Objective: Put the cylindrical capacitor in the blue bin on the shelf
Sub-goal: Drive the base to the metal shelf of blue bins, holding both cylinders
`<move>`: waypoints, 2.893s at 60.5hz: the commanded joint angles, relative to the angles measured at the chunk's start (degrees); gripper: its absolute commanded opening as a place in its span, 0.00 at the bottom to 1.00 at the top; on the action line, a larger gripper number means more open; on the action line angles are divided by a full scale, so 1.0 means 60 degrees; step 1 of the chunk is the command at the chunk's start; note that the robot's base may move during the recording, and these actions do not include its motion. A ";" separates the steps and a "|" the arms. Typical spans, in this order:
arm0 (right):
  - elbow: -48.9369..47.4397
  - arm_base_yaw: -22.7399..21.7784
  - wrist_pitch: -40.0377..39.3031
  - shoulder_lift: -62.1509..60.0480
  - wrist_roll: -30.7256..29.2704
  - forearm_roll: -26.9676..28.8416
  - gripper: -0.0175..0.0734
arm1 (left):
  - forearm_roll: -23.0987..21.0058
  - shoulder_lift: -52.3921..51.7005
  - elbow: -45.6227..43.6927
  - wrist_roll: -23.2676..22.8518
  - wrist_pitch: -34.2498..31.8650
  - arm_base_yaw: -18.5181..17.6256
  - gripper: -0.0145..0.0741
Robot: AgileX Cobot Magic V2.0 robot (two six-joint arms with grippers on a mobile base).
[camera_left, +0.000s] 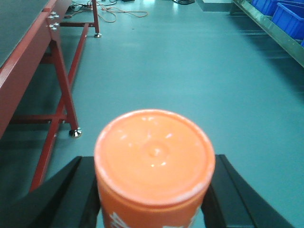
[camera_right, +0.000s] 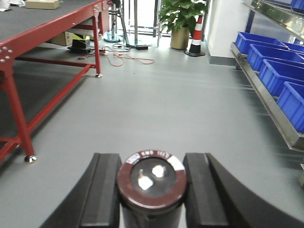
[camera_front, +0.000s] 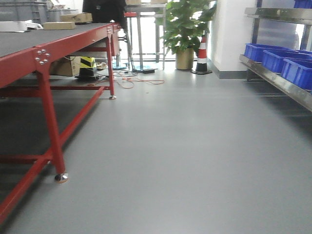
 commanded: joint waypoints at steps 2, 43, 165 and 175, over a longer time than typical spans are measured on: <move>-0.0057 0.0015 -0.0239 -0.0007 -0.0027 -0.0075 0.01 | -0.0018 -0.0036 0.0004 -0.0004 -0.0217 -0.0068 0.04; -0.0057 0.0015 -0.0239 -0.0007 -0.0027 -0.0075 0.01 | 0.0002 -0.0036 0.0004 -0.0004 -0.0231 -0.0068 0.04; -0.0057 0.0015 -0.0239 -0.0007 -0.0027 -0.0075 0.01 | 0.0002 -0.0036 0.0004 -0.0004 -0.0428 -0.0068 0.04; -0.0057 0.0015 -0.0239 -0.0007 -0.0027 -0.0075 0.01 | 0.0002 -0.0036 0.0004 -0.0004 -0.0428 -0.0068 0.04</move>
